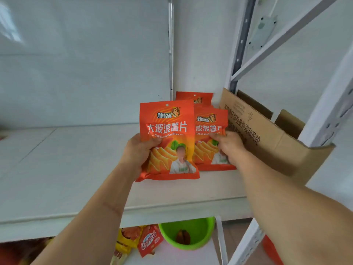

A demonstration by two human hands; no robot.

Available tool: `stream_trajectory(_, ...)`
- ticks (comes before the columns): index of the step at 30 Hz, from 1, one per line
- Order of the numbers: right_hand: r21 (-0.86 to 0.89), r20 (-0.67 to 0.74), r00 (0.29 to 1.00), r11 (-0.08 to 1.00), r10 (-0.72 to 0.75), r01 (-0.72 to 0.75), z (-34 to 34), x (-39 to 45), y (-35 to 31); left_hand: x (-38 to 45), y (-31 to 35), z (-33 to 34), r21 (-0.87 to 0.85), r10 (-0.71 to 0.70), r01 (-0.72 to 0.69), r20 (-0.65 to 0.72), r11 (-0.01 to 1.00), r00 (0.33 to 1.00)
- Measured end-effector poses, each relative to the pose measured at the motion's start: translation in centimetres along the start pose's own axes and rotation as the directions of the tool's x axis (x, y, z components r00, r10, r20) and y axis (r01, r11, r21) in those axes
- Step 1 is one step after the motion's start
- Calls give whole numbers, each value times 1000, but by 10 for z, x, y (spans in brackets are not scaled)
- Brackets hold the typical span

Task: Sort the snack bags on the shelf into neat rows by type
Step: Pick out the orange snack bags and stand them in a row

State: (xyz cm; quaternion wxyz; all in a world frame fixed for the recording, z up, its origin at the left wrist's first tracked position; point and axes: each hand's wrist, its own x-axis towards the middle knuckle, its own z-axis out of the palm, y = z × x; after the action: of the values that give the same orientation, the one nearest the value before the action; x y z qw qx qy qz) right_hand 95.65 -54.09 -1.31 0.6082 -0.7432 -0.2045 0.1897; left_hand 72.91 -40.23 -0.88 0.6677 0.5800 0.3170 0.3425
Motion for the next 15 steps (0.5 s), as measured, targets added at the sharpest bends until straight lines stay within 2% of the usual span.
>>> stream_trajectory(6,-46,21,995,995,-93,94,-8,22,2,3,-7,25,56,-7,9,-44,998,999)
stream_trajectory(10,-64,-47,992,991,-117,114,-14,18,5,3,-18,47,52,-38,40,-26,998,999)
stream_trajectory(12,-127,-84,982,979,-170,159,-20,14,7,4,-24,61,65,-66,67,-17,996,998)
stream_trajectory(15,-229,-44,975,952,-218,203,-24,1,8,5,-32,79,104,-84,86,-28,991,996)
